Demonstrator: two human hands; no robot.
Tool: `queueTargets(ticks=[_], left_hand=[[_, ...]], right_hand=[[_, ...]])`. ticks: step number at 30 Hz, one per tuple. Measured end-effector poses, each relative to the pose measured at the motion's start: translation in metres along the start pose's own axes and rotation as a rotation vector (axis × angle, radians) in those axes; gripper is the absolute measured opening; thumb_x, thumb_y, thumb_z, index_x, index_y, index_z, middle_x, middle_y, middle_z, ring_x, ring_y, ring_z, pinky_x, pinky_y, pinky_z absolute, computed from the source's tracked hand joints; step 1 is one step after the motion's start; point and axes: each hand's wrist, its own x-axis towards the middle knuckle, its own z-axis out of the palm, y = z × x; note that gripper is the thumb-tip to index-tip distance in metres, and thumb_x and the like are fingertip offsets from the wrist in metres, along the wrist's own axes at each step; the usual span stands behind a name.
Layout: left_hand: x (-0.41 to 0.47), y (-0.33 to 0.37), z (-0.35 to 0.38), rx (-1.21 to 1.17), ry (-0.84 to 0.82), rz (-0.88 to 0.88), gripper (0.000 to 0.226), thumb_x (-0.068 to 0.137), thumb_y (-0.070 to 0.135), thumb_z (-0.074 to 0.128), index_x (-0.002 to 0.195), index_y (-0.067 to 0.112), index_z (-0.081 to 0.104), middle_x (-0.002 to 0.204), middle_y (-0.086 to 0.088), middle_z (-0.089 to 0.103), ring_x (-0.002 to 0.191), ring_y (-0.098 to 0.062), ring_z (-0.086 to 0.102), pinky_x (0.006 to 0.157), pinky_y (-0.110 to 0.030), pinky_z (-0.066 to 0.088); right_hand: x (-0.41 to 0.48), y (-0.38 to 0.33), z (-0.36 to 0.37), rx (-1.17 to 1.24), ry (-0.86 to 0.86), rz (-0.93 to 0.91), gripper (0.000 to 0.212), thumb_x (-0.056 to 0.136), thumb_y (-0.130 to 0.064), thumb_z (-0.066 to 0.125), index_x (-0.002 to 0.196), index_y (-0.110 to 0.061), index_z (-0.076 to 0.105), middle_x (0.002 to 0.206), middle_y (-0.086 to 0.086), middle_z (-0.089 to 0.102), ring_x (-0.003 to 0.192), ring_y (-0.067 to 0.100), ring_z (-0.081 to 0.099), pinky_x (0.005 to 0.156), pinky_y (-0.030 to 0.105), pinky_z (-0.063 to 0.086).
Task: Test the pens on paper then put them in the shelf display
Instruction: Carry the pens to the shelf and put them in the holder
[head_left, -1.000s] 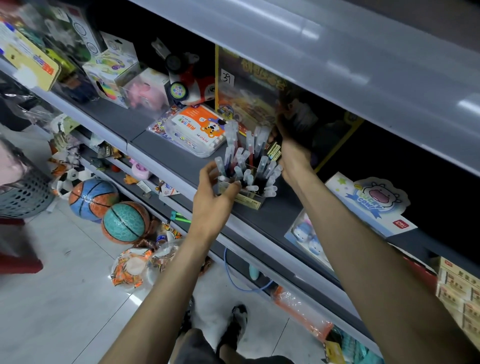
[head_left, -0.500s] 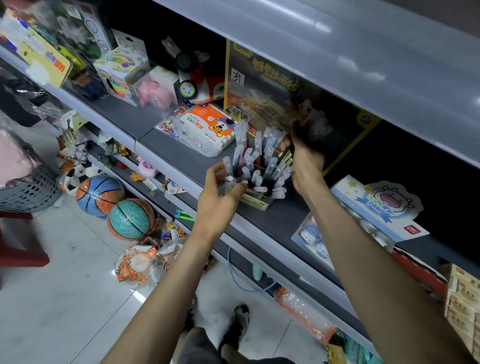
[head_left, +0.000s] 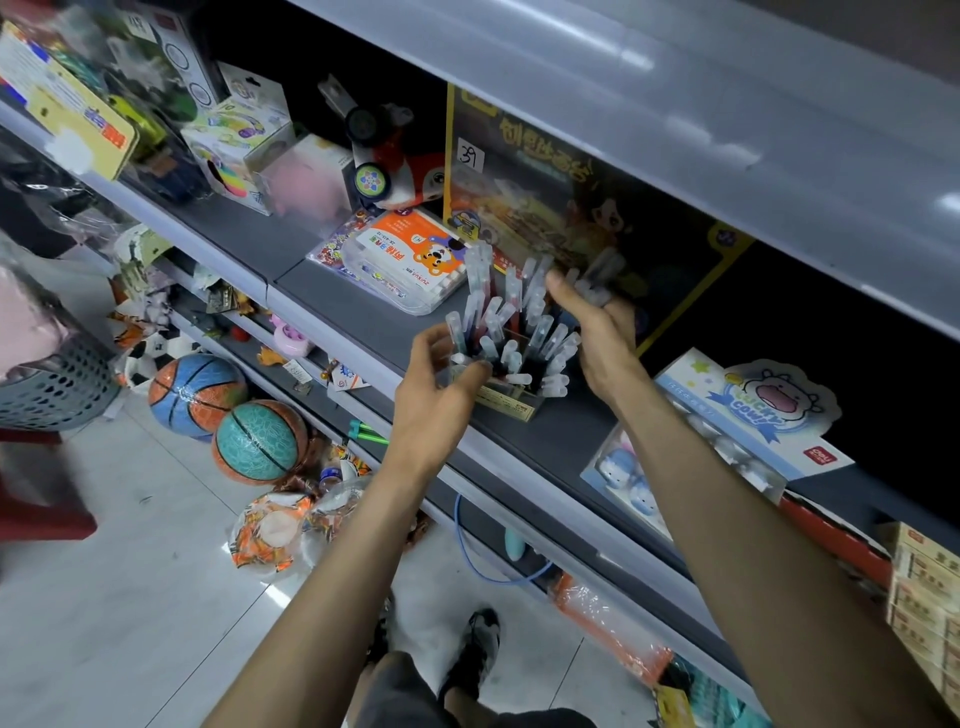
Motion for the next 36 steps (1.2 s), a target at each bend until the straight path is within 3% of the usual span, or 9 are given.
queueTargets(ticks=[4,8,17,21,25,28,30,34,36], left_hand=[[-0.001,-0.001,-0.002,-0.004,-0.006,0.002,0.064,0.084,0.046,0.066,0.144,0.032,0.047,0.141,0.006,0.061,0.13,-0.018,0.059,0.113,-0.05,0.046],[0.0,-0.001,-0.007,0.009,-0.039,0.004,0.068,0.083,0.045,0.066,0.147,0.032,0.047,0.144,0.008,0.06,0.13,-0.019,0.059,0.112,-0.051,0.047],[0.011,-0.009,-0.017,0.165,-0.198,0.042,0.074,0.096,0.014,0.066,0.161,0.025,0.034,0.148,0.014,0.054,0.136,-0.012,0.051,0.12,-0.046,0.041],[0.019,-0.017,-0.017,0.115,-0.237,0.04,0.07,0.1,-0.009,0.053,0.163,0.015,0.032,0.16,0.001,0.048,0.148,-0.019,0.044,0.123,-0.049,0.038],[0.022,-0.022,-0.024,0.152,-0.25,0.035,0.073,0.096,-0.018,0.043,0.162,0.01,0.032,0.163,-0.007,0.044,0.152,-0.023,0.038,0.123,-0.051,0.036],[0.024,-0.023,-0.03,0.186,-0.26,0.029,0.078,0.089,-0.025,0.037,0.159,0.009,0.038,0.149,-0.029,0.051,0.143,-0.042,0.044,0.111,-0.055,0.039],[0.029,-0.024,-0.033,0.21,-0.282,0.029,0.076,0.088,-0.025,0.039,0.157,0.008,0.04,0.143,-0.034,0.052,0.137,-0.046,0.045,0.105,-0.049,0.044],[0.043,-0.026,-0.038,0.351,-0.315,0.065,0.062,0.092,-0.014,0.047,0.15,0.007,0.051,0.123,-0.015,0.071,0.118,-0.032,0.063,0.085,-0.028,0.051],[0.049,-0.028,-0.041,0.397,-0.338,0.11,0.036,0.083,-0.007,0.048,0.108,0.008,0.069,0.09,0.001,0.069,0.089,-0.026,0.06,0.07,-0.012,0.043]], right_hand=[[-0.007,0.0,-0.003,-0.044,-0.037,-0.051,0.045,0.078,-0.039,0.088,0.108,-0.006,0.077,0.116,0.016,0.076,0.117,0.03,0.07,0.108,0.046,0.051],[-0.015,-0.006,-0.009,-0.095,-0.015,-0.059,0.05,0.071,-0.063,0.086,0.1,-0.023,0.08,0.111,0.003,0.079,0.115,0.021,0.071,0.105,0.039,0.051],[-0.039,0.003,-0.028,-0.163,-0.092,0.107,0.089,0.077,-0.089,0.061,0.148,-0.039,0.041,0.167,-0.013,0.034,0.154,0.007,0.029,0.129,0.047,0.019],[-0.055,0.012,-0.022,-0.068,-0.149,0.142,0.069,0.082,-0.078,0.06,0.142,-0.048,0.044,0.143,-0.038,0.05,0.136,-0.013,0.044,0.113,0.021,0.034],[-0.067,0.015,-0.014,-0.053,-0.079,0.151,0.085,0.09,-0.068,0.054,0.162,-0.036,0.021,0.136,-0.044,0.041,0.126,-0.022,0.042,0.107,0.013,0.032],[-0.078,0.015,-0.012,-0.041,-0.097,0.148,0.055,0.096,-0.062,0.05,0.147,-0.052,0.031,0.122,-0.056,0.05,0.119,-0.03,0.044,0.099,0.004,0.038],[-0.084,0.015,-0.012,-0.031,-0.059,0.147,0.064,0.1,-0.06,0.05,0.157,-0.042,0.028,0.135,-0.049,0.047,0.133,-0.02,0.042,0.107,0.01,0.038],[-0.106,0.03,-0.004,-0.009,-0.004,0.204,0.061,0.11,-0.044,0.04,0.165,-0.023,0.023,0.165,-0.014,0.029,0.154,0.009,0.027,0.121,0.031,0.027],[-0.122,0.038,0.005,-0.003,0.025,0.207,0.054,0.112,-0.035,0.038,0.163,-0.021,0.026,0.16,-0.016,0.032,0.15,0.008,0.031,0.123,0.034,0.028]])
